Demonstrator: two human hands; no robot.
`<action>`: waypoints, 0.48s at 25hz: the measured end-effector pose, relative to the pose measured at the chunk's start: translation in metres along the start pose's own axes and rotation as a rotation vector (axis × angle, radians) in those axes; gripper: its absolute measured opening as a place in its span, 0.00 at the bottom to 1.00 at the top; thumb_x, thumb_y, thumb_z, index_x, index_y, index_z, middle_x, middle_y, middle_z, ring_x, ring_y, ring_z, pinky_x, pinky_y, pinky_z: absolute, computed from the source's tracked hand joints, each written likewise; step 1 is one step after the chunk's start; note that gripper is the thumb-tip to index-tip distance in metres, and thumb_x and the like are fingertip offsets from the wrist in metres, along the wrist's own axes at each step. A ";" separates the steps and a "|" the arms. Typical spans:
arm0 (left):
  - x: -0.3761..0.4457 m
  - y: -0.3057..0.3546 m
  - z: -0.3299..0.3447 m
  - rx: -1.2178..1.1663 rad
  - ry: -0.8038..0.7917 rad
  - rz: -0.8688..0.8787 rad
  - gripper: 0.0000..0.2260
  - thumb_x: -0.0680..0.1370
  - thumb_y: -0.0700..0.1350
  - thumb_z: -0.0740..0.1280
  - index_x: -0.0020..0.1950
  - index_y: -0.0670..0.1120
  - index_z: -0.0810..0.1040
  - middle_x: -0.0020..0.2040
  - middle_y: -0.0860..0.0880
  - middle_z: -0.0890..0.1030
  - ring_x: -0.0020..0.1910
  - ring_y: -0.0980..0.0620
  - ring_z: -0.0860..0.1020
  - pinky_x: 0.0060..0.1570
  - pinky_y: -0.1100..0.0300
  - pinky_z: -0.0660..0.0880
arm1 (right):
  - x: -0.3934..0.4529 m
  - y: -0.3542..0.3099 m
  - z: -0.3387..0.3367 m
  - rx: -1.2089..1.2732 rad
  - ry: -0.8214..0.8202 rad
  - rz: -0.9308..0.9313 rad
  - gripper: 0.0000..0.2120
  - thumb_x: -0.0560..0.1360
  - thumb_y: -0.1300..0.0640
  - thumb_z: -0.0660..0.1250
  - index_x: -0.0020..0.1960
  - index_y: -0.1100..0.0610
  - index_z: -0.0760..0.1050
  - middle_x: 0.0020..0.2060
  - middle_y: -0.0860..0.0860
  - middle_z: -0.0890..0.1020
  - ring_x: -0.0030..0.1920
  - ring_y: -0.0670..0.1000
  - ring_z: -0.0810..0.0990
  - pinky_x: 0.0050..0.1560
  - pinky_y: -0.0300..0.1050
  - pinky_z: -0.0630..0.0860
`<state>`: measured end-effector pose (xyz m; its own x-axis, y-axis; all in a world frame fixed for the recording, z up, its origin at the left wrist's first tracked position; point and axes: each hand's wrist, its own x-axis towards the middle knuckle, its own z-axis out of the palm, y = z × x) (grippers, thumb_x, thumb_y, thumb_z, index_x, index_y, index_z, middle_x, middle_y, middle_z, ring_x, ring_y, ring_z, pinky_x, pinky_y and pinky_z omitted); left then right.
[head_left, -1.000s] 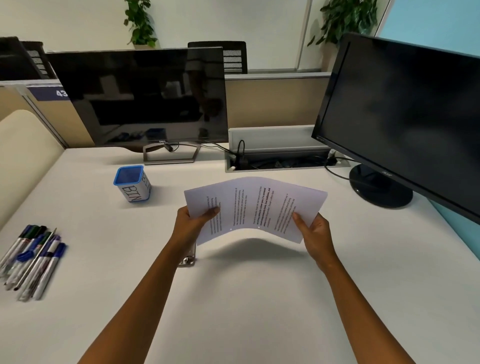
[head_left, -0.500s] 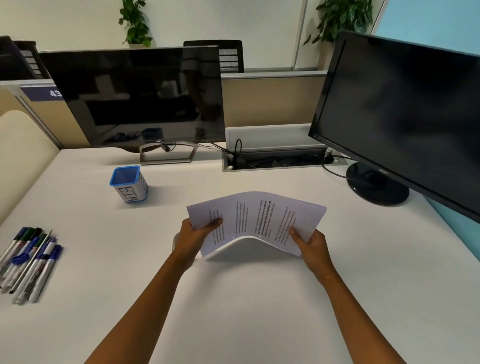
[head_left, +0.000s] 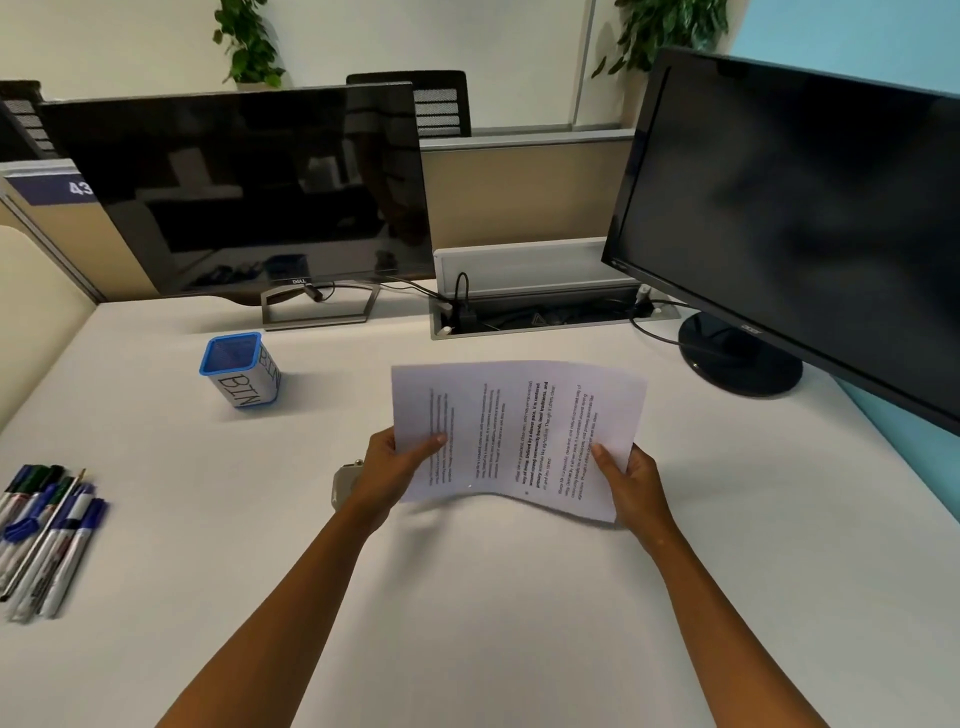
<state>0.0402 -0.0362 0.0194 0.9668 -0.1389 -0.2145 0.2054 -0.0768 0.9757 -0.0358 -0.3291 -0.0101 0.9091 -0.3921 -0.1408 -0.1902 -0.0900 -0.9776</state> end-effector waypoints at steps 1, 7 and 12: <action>0.003 0.005 0.002 0.026 -0.003 0.031 0.07 0.76 0.45 0.73 0.53 0.51 0.82 0.49 0.52 0.87 0.47 0.43 0.85 0.49 0.49 0.83 | 0.001 0.002 -0.004 0.010 0.021 0.008 0.10 0.79 0.53 0.66 0.59 0.53 0.76 0.51 0.48 0.83 0.50 0.47 0.83 0.42 0.36 0.80; 0.016 0.006 0.025 -0.021 0.011 0.101 0.13 0.77 0.39 0.71 0.61 0.48 0.80 0.56 0.49 0.85 0.52 0.49 0.83 0.48 0.58 0.80 | -0.005 0.036 -0.037 0.158 0.185 0.179 0.12 0.79 0.55 0.67 0.62 0.54 0.77 0.54 0.50 0.84 0.55 0.53 0.82 0.58 0.52 0.77; 0.014 -0.025 0.051 0.099 -0.015 0.071 0.19 0.76 0.40 0.72 0.66 0.52 0.77 0.62 0.53 0.81 0.61 0.54 0.78 0.59 0.58 0.75 | -0.014 0.058 -0.060 0.200 0.467 0.313 0.13 0.79 0.57 0.66 0.64 0.56 0.76 0.59 0.57 0.81 0.55 0.58 0.80 0.57 0.54 0.78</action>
<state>0.0404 -0.0864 -0.0106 0.9758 -0.1618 -0.1468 0.1202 -0.1637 0.9792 -0.0813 -0.3837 -0.0555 0.5535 -0.7373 -0.3873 -0.3078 0.2510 -0.9178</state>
